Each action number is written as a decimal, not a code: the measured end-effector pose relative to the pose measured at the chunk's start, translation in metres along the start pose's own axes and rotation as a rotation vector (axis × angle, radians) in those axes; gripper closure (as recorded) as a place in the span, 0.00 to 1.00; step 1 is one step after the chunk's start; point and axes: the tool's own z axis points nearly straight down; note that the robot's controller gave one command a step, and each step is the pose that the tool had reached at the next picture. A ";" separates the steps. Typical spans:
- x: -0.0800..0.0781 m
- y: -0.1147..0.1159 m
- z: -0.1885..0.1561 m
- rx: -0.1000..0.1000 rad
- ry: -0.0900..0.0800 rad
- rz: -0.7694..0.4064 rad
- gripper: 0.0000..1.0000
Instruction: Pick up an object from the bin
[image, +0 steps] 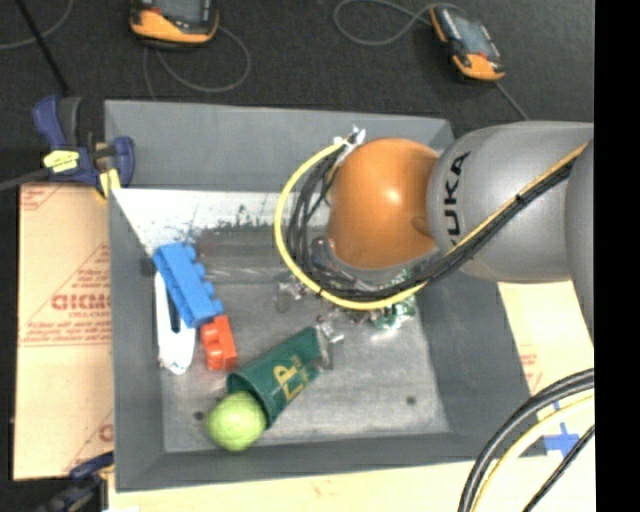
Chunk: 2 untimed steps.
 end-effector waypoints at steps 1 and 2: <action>0.003 -0.005 0.066 -0.002 -0.001 -0.058 0.00; 0.012 0.000 0.084 -0.001 -0.002 -0.385 1.00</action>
Offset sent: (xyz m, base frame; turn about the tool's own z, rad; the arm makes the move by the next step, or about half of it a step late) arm -0.0121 -0.0045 -0.0846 -0.3889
